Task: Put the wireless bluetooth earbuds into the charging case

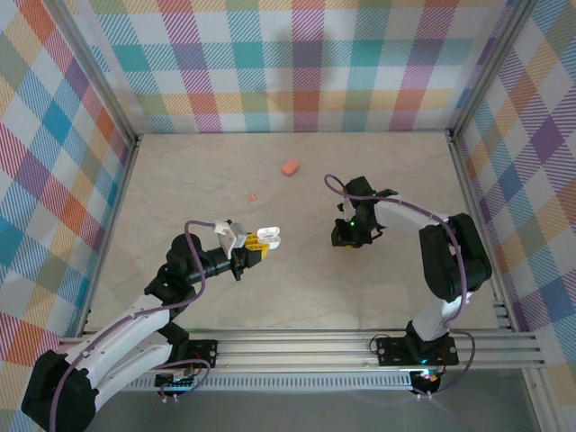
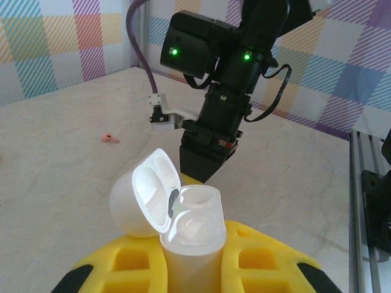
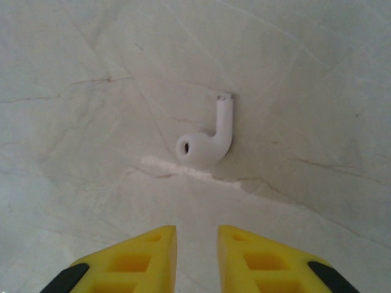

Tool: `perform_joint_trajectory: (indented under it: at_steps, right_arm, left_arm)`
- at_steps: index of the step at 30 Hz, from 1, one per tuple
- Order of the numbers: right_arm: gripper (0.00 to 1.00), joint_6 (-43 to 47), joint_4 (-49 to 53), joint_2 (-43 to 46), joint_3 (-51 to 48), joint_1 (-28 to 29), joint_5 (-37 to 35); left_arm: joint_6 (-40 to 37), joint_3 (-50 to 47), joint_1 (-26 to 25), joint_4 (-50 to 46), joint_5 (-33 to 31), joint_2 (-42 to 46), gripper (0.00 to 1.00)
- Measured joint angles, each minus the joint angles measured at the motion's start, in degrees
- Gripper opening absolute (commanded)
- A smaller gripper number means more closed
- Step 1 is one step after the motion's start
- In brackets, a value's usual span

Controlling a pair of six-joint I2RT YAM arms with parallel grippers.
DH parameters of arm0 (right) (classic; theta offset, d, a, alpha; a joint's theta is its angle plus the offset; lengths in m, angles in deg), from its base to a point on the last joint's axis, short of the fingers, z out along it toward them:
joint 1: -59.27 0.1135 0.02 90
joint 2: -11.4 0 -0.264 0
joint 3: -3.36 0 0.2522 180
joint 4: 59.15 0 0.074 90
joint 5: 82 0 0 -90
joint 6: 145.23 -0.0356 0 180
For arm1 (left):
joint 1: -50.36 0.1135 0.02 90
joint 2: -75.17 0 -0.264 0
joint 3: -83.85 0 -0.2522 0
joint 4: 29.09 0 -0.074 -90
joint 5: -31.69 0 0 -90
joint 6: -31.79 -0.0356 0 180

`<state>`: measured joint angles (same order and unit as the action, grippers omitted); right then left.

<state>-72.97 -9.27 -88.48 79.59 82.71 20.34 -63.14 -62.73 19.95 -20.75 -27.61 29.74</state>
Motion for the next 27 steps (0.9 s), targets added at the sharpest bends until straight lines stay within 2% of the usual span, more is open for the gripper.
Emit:
perform_joint_trajectory:
  at_steps: [15, 27]
  right_arm:
    - [0.15, 2.4, 0.8, -9.8, 11.4, 1.2, -0.7]
    - [0.25, 3.9, 1.3, -10.2, 13.8, 2.2, 3.9]
  left_arm:
    - [-1.0, -0.8, 0.0, -3.1, -0.9, 2.7, 0.0]
    - [-1.8, -1.5, -0.1, -4.6, -2.3, 4.6, 0.0]
